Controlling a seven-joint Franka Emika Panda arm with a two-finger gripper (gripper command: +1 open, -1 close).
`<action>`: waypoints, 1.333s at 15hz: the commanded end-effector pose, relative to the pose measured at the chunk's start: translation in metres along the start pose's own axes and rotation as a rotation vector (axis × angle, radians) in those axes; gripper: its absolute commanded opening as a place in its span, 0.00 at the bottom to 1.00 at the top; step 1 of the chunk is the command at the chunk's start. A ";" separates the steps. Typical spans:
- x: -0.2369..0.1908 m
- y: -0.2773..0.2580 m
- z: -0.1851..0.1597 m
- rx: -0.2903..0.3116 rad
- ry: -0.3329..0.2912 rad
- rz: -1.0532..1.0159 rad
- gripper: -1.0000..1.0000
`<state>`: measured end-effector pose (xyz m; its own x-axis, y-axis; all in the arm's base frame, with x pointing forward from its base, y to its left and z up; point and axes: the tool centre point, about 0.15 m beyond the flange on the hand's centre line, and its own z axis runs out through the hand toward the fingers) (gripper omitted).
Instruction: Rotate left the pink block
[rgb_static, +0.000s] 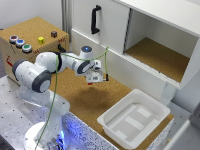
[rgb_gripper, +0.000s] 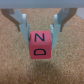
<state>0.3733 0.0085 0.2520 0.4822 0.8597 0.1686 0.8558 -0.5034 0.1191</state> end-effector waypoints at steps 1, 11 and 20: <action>-0.006 0.017 0.012 0.112 -0.071 -0.295 0.00; -0.005 0.025 0.030 0.225 -0.014 -0.592 0.00; -0.002 0.032 0.026 0.265 0.014 -0.561 1.00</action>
<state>0.3752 -0.0049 0.2241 -0.0594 0.9919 0.1124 0.9965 0.0524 0.0647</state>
